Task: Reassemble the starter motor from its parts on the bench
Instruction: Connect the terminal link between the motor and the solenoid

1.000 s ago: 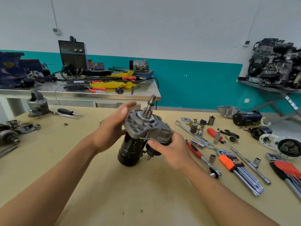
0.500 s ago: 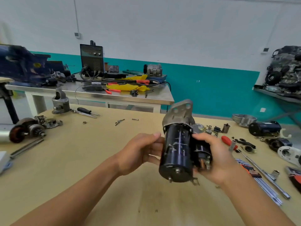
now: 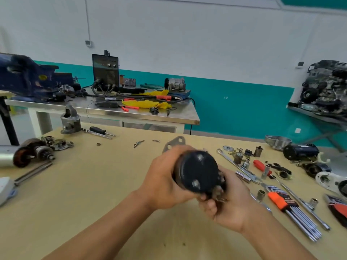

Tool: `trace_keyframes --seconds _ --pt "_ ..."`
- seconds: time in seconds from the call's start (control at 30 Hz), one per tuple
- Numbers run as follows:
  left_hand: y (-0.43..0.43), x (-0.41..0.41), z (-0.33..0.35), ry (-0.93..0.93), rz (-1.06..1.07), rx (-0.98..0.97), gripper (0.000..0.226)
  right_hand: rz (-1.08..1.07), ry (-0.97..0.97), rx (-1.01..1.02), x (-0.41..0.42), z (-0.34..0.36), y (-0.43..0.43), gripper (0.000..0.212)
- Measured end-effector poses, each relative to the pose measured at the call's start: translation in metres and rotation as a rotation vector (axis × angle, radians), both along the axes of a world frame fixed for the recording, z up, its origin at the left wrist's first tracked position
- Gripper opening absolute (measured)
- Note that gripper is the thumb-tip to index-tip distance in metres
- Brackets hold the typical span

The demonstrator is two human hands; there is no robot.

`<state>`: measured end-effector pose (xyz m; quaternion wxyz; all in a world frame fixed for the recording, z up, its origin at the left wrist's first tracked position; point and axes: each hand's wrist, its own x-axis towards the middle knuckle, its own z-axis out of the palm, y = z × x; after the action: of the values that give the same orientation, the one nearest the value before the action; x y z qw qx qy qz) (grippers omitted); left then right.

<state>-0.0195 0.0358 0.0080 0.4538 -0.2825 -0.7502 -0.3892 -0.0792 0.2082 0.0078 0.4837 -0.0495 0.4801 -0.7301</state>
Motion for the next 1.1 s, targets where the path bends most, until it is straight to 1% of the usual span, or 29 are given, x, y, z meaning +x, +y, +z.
trace_keyframes --seconds 0.03,0.07,0.1,0.13,0.17,0.2,0.23,0.27,0.3,0.33,0.37,0.43,0.5,0.57,0.63,0.8,0.97,1.03,1.1 --pt "-0.004 0.003 0.005 -0.025 0.017 0.080 0.062 0.071 0.095 0.090 -0.002 0.001 -0.003 0.055" --pt "-0.009 0.005 0.010 -0.051 0.053 0.162 0.062 0.116 0.210 0.197 -0.006 0.003 -0.007 0.071" --pt "-0.014 0.007 0.015 -0.079 0.098 0.237 0.063 0.116 0.342 0.311 -0.012 0.004 -0.011 0.085" --pt "-0.021 0.008 0.019 -0.110 0.145 0.293 0.064 0.071 0.490 0.416 -0.019 0.006 -0.016 0.091" --pt "-0.029 0.008 0.022 -0.141 0.191 0.321 0.065 -0.011 0.659 0.503 -0.028 0.009 -0.021 0.087" --pt "-0.038 0.008 0.024 -0.180 0.233 0.331 0.065 -0.095 0.853 0.565 -0.038 0.013 -0.026 0.077" --pt "-0.048 0.008 0.026 -0.222 0.270 0.333 0.064 -0.142 1.059 0.620 -0.049 0.016 -0.031 0.061" --pt "-0.057 0.009 0.027 -0.262 0.308 0.333 0.061 -0.133 1.253 0.684 -0.061 0.016 -0.035 0.044" --pt "-0.065 0.009 0.028 -0.298 0.351 0.326 0.057 -0.064 1.401 0.752 -0.072 0.015 -0.040 0.032" --pt "-0.072 0.009 0.029 -0.329 0.394 0.312 0.054 0.035 1.482 0.817 -0.080 0.013 -0.046 0.030" --pt "-0.078 0.009 0.029 -0.355 0.427 0.299 0.052 0.134 1.513 0.867 -0.087 0.009 -0.052 0.035" --pt "-0.086 0.010 0.032 -0.416 0.459 0.281 0.046 0.265 1.535 0.950 -0.094 0.000 -0.066 0.044" --pt "-0.090 0.010 0.033 -0.500 0.465 0.245 0.042 0.347 1.578 1.021 -0.098 -0.008 -0.079 0.047" --pt "-0.088 0.008 0.032 -0.614 0.473 0.154 0.043 0.390 1.618 1.075 -0.099 -0.011 -0.088 0.046" --pt "-0.082 0.006 0.028 -0.705 0.497 0.081 0.047 0.388 1.638 1.087 -0.097 -0.011 -0.094 0.040" --pt "-0.079 0.000 0.028 -0.758 0.530 0.076 0.049 0.385 1.653 1.072 -0.094 -0.012 -0.094 0.027" --pt "-0.083 -0.008 0.029 -0.823 0.514 0.010 0.047 0.449 1.768 1.113 -0.087 -0.012 -0.085 0.024" --pt "-0.084 -0.010 0.027 -0.804 0.545 0.012 0.057 0.404 1.768 1.087 -0.085 -0.015 -0.079 0.023" --pt "-0.083 -0.009 0.024 -0.763 0.596 -0.023 0.078 0.240 1.681 0.946 -0.083 -0.017 -0.070 0.023"
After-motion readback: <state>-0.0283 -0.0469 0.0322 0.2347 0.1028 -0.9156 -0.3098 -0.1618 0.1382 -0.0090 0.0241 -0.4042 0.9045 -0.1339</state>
